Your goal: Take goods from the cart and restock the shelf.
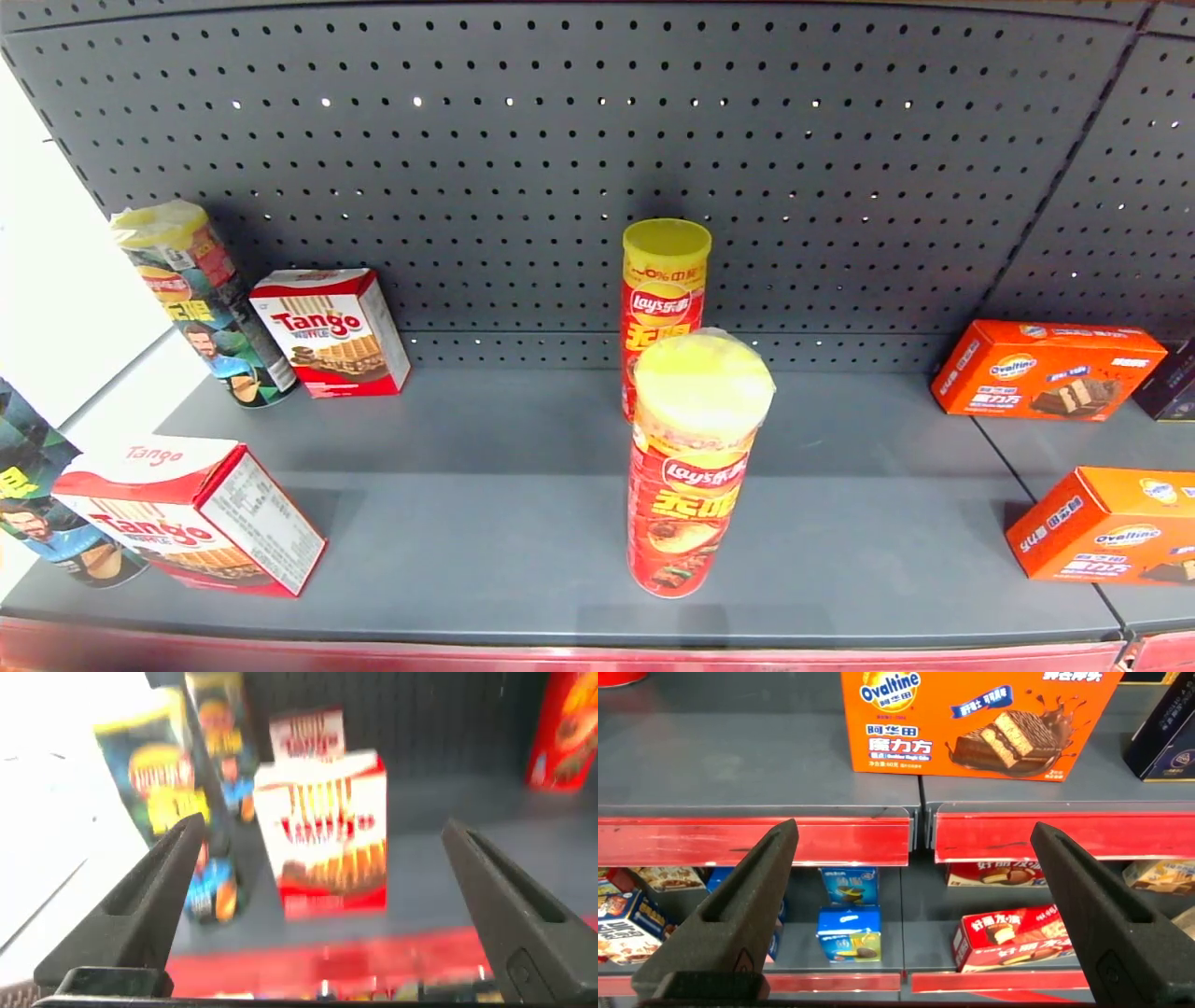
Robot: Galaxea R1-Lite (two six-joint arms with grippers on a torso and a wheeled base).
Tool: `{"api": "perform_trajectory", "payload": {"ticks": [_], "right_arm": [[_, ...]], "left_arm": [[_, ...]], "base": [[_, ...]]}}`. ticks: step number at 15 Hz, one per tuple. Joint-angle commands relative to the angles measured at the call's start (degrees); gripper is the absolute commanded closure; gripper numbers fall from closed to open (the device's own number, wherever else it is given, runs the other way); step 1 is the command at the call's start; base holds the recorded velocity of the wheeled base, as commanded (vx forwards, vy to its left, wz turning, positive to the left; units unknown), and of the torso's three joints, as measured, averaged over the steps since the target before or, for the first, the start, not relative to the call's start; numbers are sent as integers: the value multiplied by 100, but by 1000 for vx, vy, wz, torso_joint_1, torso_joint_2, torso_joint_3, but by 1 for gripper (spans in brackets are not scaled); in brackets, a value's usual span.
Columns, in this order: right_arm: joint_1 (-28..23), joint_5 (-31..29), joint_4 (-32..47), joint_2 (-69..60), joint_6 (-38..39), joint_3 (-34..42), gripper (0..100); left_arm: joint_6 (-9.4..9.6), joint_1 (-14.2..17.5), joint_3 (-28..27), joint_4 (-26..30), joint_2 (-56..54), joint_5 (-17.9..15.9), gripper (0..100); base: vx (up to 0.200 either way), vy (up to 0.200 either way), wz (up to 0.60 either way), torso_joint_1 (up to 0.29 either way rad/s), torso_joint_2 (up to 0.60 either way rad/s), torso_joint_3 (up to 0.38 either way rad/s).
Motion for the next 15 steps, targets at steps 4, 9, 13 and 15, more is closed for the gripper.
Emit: {"api": "perform_trajectory", "payload": {"ticks": [4,9,13,15], "right_arm": [[2,1,0,2,-2,0,0],[-6,1,0,2,-2,0,0],[2,1,0,2,-2,0,0],[-6,-8,0,2,-2,0,0]], "left_arm": [[19,53,41,621,-716,-6,0],[125,53,41,1922,-716,-59,0],[-596,88,-20,2379,-698,205,0],[-561,88,-11,2370,-663,178,0]], "base": [[0,0,0,0,0,0],[0,0,0,0,0,0],[0,0,0,0,0,0],[0,0,0,0,0,0]]}}
